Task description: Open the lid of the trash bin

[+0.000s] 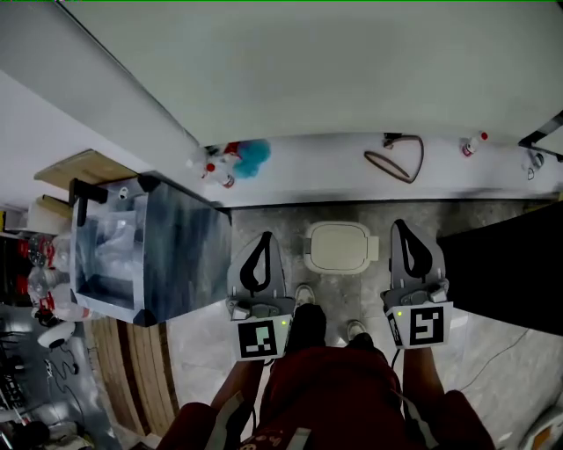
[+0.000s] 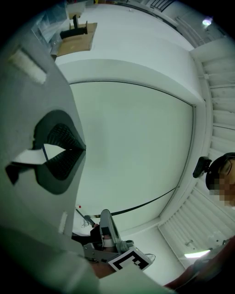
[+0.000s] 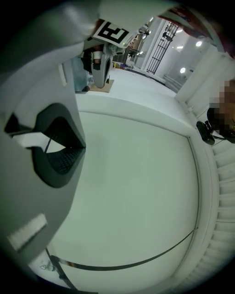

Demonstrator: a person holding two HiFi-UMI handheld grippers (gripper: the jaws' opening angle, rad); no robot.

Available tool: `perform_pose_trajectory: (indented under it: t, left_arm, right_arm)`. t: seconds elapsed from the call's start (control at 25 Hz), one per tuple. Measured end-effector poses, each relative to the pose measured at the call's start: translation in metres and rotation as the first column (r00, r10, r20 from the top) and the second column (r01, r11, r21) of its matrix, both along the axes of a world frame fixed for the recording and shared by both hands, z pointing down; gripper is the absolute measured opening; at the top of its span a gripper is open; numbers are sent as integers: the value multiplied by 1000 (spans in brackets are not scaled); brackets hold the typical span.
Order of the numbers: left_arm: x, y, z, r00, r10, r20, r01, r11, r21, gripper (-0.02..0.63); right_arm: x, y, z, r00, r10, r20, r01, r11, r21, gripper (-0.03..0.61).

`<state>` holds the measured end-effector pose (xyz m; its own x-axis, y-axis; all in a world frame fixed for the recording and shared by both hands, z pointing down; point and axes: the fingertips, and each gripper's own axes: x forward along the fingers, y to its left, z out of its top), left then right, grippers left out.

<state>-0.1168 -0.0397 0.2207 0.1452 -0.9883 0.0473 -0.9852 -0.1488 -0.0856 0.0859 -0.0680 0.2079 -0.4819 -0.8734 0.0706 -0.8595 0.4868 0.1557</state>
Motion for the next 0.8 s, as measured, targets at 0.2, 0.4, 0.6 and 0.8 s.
perform_pose_trajectory:
  t: [0.2,0.4,0.6,0.8]
  left_arm:
    - [-23,-24,23,999,53,-5,-53,998,-29,5]
    - [-37,-37,50,994,107,-17,-108,991,-84,5]
    - [-41,-44,78,987,157,-34,-160,979,-123,5]
    - [-40,-42,113,980,196,-42,-201,965,-171,5]
  right_arm:
    - [-29,-16,16,999,34,-20,-35,999,-29,0]
    - [-53,-24,33,998,65,-21,-67,995,-74,0]
    - [-62,-23,57,994,93,-60,-100,988,-120,1]
    - [-69,-16,81,992,104,-75,-115,981,-156,0]
